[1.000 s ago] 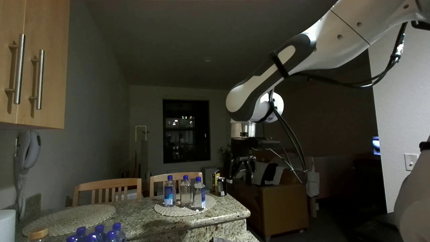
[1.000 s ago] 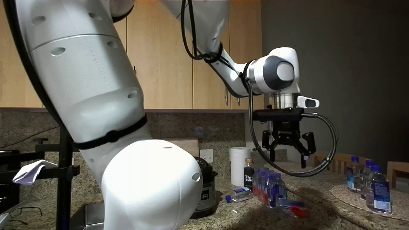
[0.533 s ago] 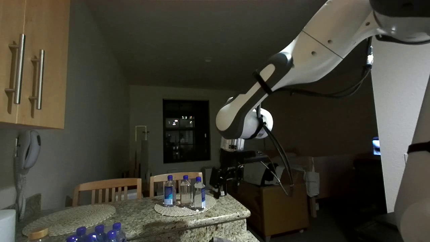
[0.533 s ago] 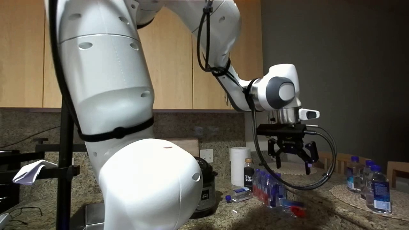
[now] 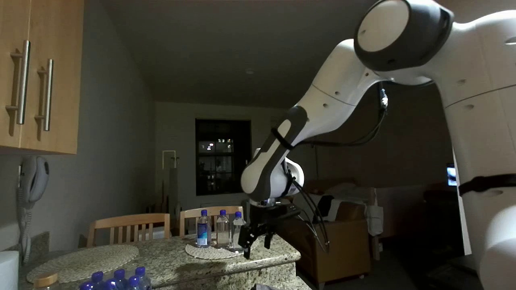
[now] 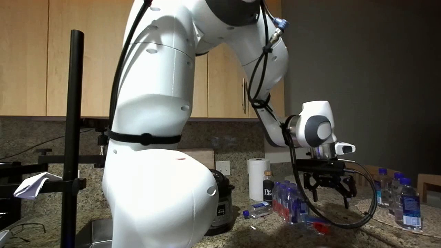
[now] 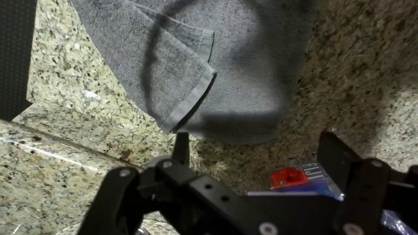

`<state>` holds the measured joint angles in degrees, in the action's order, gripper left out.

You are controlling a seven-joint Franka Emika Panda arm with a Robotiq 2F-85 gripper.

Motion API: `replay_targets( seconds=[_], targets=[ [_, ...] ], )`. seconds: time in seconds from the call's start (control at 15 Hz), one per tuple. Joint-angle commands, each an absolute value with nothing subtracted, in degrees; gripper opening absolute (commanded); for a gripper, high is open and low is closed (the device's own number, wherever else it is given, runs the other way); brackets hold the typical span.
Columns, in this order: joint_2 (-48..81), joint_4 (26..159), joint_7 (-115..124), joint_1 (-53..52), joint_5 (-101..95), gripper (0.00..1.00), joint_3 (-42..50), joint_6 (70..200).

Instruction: Pick up the grey towel and slightly move it to the left.

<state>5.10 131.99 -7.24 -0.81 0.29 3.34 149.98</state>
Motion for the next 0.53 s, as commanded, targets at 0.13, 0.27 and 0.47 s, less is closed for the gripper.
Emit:
replay_targets(
  seconds=[0.13,0.27,0.47],
  targets=[
    [17.87,121.29,-5.97,0.24,-5.37,1.0,3.88,150.36],
    [21.23,118.26,-5.53,0.34,-6.2,1.0,4.48,150.76],
    [25.32,114.55,-5.52,0.92,-5.8,1.0,4.99,150.57]
  ],
)
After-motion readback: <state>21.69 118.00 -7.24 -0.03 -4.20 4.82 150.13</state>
